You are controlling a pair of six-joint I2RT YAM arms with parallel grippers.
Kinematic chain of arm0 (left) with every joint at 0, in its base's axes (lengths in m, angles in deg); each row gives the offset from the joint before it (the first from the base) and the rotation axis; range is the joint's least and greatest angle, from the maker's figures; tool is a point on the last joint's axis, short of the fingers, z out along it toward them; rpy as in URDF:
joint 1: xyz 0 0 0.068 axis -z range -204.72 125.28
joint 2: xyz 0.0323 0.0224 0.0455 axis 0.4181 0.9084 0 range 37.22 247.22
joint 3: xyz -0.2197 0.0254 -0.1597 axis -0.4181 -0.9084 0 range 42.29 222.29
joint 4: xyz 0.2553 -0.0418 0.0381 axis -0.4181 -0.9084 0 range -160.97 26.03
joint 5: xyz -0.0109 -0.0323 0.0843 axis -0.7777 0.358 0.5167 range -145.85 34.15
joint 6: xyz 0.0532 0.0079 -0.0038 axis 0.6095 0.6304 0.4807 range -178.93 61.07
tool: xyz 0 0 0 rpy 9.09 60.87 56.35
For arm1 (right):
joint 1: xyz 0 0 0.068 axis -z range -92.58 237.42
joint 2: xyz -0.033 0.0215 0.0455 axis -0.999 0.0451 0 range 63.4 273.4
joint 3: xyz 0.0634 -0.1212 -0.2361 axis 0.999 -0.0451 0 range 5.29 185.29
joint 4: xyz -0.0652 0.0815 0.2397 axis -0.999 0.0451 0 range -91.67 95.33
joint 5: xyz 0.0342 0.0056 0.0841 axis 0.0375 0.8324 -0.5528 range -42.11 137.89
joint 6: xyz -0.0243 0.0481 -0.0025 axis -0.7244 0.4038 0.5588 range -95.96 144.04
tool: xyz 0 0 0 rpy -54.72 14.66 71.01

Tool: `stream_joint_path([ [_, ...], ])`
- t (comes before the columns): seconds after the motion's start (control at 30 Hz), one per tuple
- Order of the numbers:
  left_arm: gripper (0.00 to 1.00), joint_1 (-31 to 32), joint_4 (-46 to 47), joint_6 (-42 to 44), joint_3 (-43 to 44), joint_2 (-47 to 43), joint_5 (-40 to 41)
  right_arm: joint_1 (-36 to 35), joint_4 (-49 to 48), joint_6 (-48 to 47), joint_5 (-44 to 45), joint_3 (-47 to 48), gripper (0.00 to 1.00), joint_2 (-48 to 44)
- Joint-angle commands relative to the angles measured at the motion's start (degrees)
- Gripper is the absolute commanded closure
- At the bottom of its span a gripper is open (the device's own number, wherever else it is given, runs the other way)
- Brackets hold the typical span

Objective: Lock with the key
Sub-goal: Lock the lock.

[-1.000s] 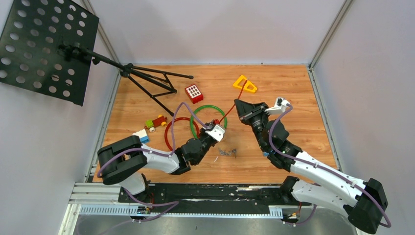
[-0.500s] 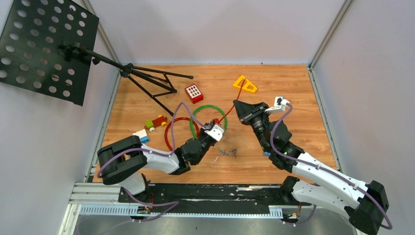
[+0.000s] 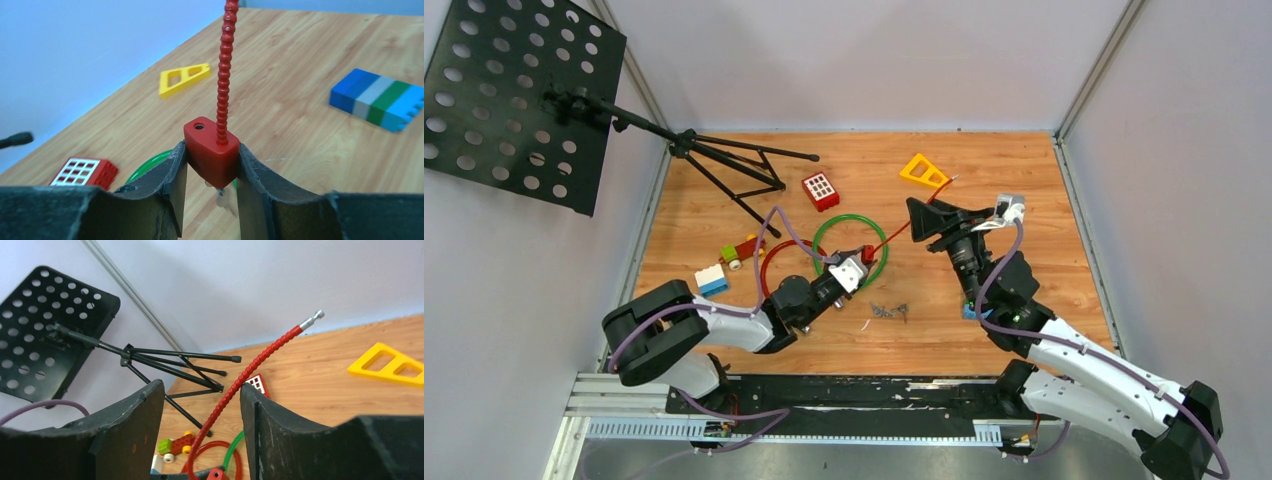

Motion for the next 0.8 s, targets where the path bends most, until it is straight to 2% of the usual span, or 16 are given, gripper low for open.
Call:
stream_joint_path([
  [0.0, 1.00, -1.66, 7.72, -0.03, -0.38, 1.50, -11.86, 1.84, -1.29, -12.06, -7.88, 1.40, 0.40, -0.58],
  [0.17, 1.00, -6.30, 13.89, -8.29, -0.81, 4.52, -20.16, 4.46, 3.85, -18.51, -20.12, 3.23, 0.37, -1.40],
  [0.27, 1.00, -7.98, 18.87, -9.92, -1.89, 6.03, -22.06, 5.53, 5.64, -20.60, -25.68, 3.45, 0.37, -1.93],
  [0.53, 1.00, -8.20, 15.35, -9.27, -0.93, 4.99, -25.10, 8.08, 7.76, -18.68, -38.06, 6.36, 0.36, 3.35],
  [0.67, 1.00, -8.28, 15.42, -9.36, -0.92, 5.02, -25.68, 8.10, 6.72, -16.87, -39.90, 7.98, 0.37, 8.07],
  [0.77, 1.00, -8.20, 15.42, -9.20, -1.09, 4.77, -24.88, 8.10, 7.36, -16.48, -41.63, 9.51, 0.41, 10.82],
])
